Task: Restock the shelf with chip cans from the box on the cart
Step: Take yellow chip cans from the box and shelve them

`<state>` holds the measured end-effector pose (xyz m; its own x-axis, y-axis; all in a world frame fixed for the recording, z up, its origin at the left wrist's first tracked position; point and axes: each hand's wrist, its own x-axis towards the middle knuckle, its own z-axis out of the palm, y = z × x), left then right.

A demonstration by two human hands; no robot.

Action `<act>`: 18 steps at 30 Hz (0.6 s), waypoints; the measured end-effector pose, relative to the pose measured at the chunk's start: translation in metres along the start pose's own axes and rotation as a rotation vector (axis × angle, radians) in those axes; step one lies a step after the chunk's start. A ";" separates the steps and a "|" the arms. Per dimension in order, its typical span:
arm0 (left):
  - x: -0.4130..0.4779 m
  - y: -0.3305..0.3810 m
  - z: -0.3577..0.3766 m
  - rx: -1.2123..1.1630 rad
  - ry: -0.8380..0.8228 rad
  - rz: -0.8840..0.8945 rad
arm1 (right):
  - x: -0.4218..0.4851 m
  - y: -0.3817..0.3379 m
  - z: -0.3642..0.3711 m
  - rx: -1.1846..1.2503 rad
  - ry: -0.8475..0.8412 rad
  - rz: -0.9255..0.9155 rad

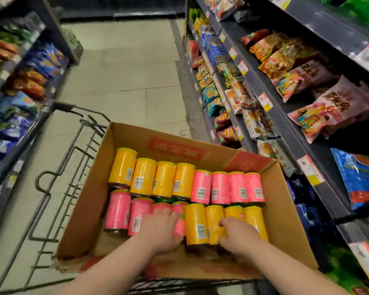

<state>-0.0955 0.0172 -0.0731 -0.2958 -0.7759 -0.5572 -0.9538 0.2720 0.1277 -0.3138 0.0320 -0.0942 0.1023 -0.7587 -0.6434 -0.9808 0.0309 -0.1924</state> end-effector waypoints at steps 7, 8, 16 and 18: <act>0.038 0.013 0.018 -0.139 -0.166 -0.066 | 0.042 0.020 0.013 0.082 -0.120 0.050; 0.042 0.014 0.021 -0.178 -0.184 -0.077 | 0.047 0.021 0.014 0.097 -0.130 0.056; 0.069 0.025 0.037 -0.547 -0.250 -0.221 | 0.072 0.020 0.026 0.319 -0.070 0.150; 0.076 0.028 0.039 -0.663 -0.242 -0.283 | 0.076 0.018 0.027 0.365 -0.069 0.187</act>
<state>-0.1431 -0.0117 -0.1439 -0.0885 -0.5983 -0.7964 -0.8458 -0.3771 0.3773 -0.3196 -0.0078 -0.1663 -0.0493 -0.6727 -0.7383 -0.8617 0.4025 -0.3091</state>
